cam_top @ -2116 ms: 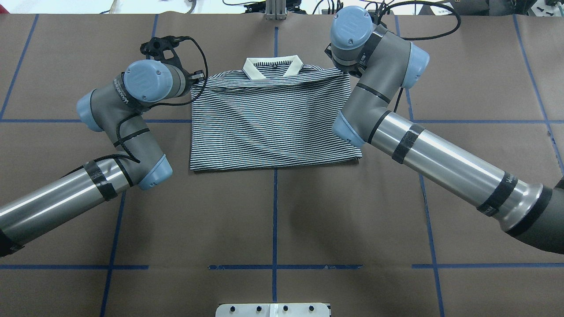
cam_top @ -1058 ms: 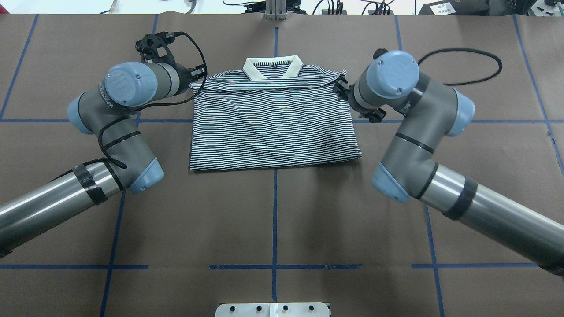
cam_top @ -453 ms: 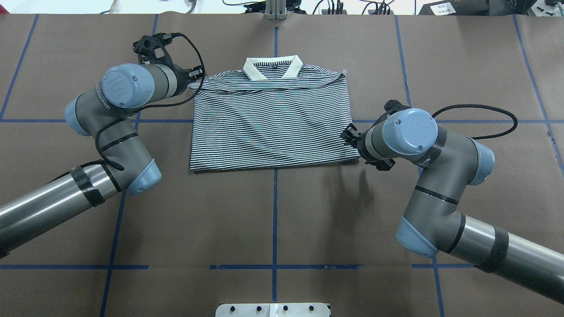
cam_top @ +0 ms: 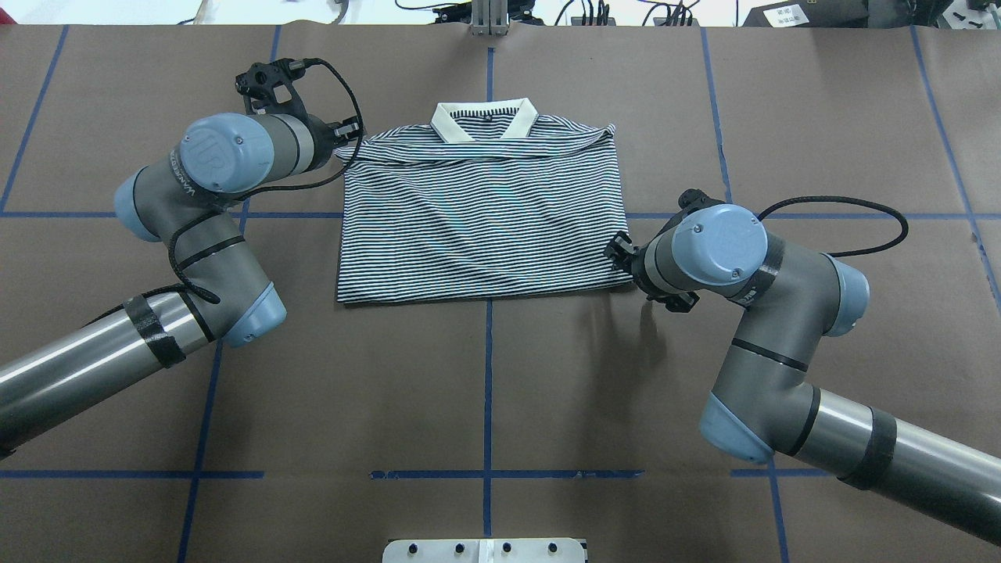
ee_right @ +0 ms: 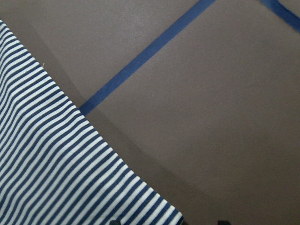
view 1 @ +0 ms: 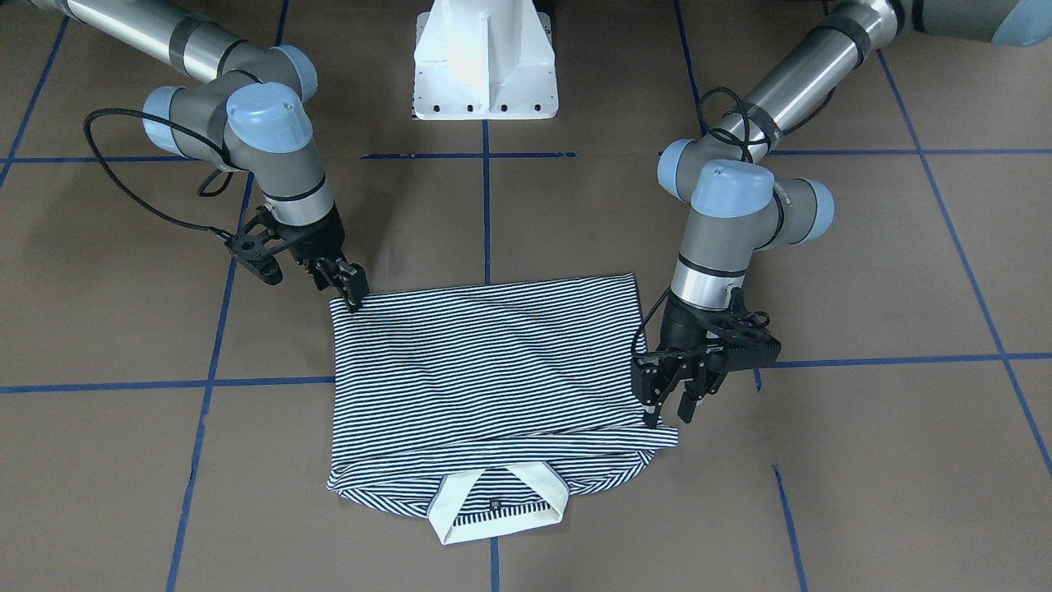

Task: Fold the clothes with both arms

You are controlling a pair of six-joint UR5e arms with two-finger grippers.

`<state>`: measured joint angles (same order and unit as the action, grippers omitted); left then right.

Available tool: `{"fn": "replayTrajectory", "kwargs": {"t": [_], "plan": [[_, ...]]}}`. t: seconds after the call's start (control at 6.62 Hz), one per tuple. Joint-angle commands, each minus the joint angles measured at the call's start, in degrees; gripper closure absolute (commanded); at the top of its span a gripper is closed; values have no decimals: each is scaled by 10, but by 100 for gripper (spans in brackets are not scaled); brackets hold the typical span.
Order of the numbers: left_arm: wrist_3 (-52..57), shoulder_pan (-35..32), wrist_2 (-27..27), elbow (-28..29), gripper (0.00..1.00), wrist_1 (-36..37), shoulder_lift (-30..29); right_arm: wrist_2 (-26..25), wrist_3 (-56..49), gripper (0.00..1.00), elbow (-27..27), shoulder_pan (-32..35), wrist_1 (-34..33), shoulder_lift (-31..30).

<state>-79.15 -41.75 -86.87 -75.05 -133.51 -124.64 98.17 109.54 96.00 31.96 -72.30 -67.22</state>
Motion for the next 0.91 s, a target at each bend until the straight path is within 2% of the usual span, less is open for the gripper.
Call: {"fn": "replayTrajectory", "kwargs": {"t": [0.0,0.15,0.6,0.76], "plan": [[0,0,0,-4,41,0,3,-7,1,63,-6,-1,0,4],[2,0,0,-4,41,0,4,-7,1,100,-6,0,0,4],[2,0,0,-4,41,-1,15,-1,-5,100,17,6,2,0],[0,0,0,-4,41,-1,14,2,-2,100,71,7,-6,-29]]}}
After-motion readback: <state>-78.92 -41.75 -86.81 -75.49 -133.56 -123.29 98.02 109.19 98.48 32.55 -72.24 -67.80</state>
